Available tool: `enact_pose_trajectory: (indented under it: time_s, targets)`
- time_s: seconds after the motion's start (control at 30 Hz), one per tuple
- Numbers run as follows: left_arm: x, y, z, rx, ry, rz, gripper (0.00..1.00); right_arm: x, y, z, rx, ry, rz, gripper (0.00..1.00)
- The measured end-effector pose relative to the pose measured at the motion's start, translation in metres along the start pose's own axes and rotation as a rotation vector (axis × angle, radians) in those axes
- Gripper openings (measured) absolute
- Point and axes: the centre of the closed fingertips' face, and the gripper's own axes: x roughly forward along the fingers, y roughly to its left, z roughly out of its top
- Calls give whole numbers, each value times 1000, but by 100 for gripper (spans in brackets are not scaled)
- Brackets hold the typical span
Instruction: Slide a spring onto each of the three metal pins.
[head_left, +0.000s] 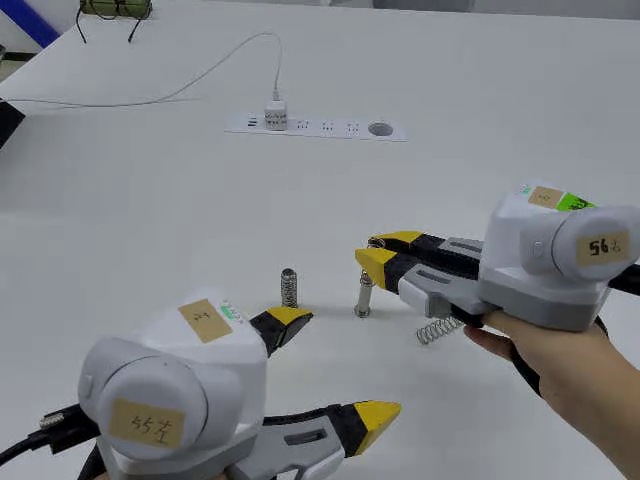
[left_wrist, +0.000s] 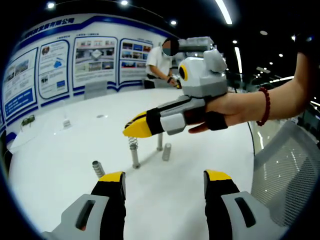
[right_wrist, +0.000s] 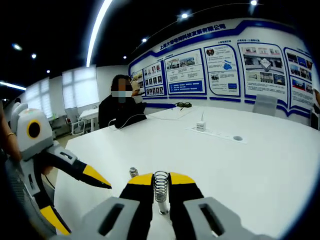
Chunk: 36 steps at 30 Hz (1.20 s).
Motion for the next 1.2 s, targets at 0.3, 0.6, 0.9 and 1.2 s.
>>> enact_pose_trajectory:
  time_s: [0.3,0.6,0.9,1.2]
  targets:
    - [-1,0,0,-3,1,1,64,3,2,-11,-33,40,0,12]
    - [-1,1,1,-7,-1,3,63,6,2,-23,-35,73,-3,12]
    - [-2,1,2,-10,-5,6,62,10,3,-37,-36,112,-2,12]
    - [-3,3,1,-11,-3,9,62,12,3,-45,-61,145,-5,12]
